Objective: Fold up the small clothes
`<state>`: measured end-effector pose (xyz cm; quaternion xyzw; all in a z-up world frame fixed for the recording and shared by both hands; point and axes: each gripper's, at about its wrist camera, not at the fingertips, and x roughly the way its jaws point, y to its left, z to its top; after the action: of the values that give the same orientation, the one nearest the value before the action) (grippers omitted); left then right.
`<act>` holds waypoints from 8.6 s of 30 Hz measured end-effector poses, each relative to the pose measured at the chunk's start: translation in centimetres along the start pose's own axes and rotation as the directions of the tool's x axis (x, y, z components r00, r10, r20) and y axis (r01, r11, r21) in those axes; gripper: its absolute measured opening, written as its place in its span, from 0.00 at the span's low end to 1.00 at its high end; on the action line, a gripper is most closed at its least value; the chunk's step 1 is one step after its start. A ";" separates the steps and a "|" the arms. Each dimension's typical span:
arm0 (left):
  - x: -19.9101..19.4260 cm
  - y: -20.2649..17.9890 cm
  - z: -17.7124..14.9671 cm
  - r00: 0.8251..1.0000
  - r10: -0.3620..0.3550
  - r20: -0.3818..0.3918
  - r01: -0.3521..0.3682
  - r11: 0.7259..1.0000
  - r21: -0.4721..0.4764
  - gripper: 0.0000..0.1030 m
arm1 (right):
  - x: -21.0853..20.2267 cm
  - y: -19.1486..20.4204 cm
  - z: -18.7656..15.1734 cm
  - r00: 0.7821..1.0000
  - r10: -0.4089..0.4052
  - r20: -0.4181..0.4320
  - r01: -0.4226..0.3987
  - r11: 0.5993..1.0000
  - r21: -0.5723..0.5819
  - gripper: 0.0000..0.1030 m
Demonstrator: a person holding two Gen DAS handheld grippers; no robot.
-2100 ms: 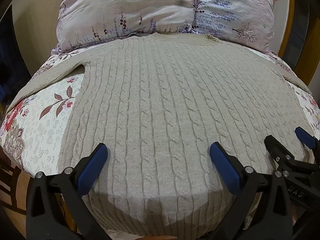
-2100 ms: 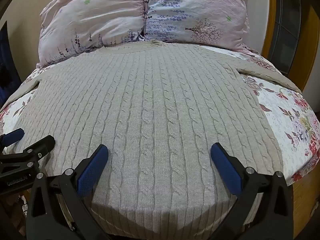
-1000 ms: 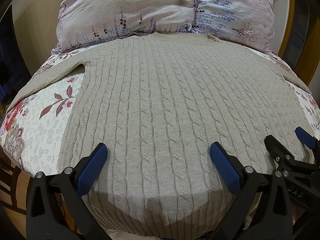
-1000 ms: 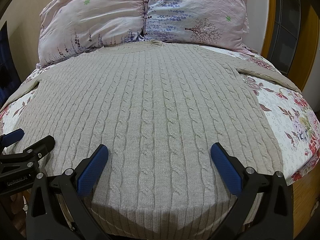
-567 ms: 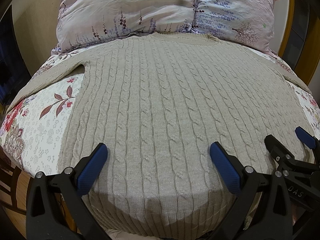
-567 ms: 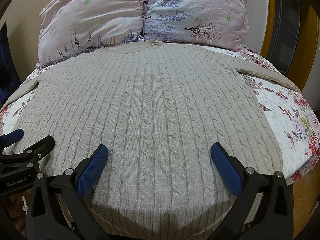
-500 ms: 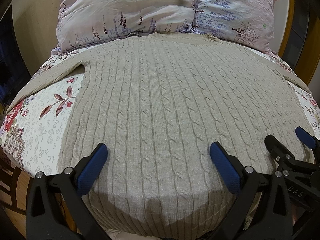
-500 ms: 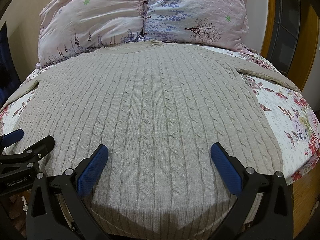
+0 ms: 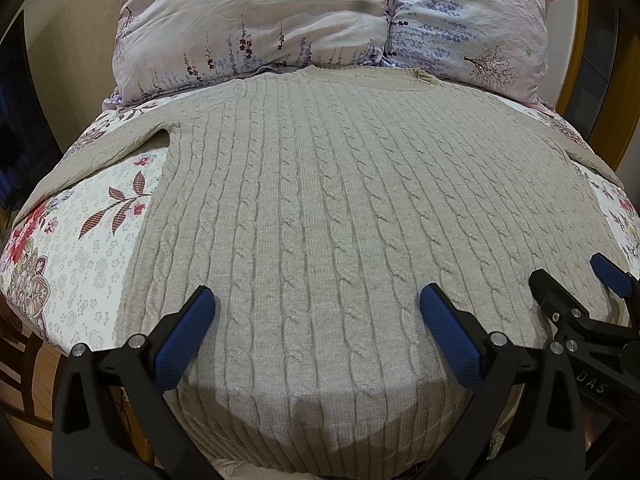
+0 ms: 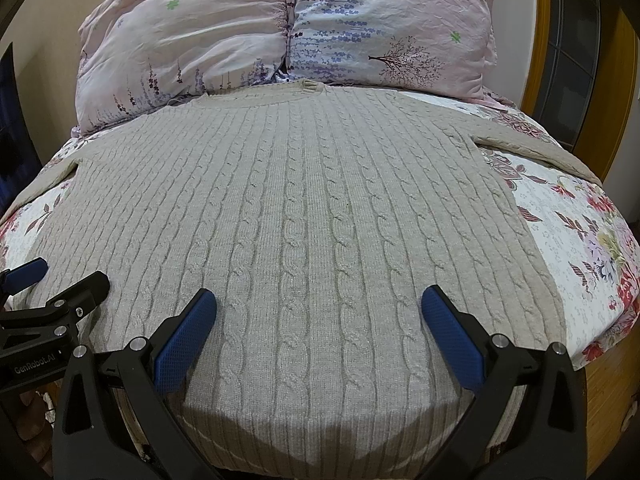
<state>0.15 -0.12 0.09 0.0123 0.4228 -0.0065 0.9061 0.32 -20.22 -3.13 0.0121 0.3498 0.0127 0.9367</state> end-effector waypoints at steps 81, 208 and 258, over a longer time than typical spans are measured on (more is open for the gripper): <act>9.5 3.9 15.7 0.996 -0.091 -0.021 0.092 0.994 0.052 0.98 | 9.2 -36.5 13.7 0.977 -0.211 0.020 0.121 0.633 0.765 0.08; 4.2 37.9 10.9 0.921 -0.105 0.376 0.383 0.429 -0.818 0.05 | 9.8 -3.3 14.5 0.952 0.288 -0.101 -0.257 0.936 0.240 0.60; 12.7 16.4 14.4 0.892 -0.442 0.097 0.435 0.777 -0.456 0.29 | 13.5 16.3 16.0 0.925 0.355 -0.136 -0.374 0.786 -0.492 0.10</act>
<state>19.69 15.89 -0.12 -0.3042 0.4100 -0.1153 0.8521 20.71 -3.70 0.60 -0.1687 0.3415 0.2852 0.8795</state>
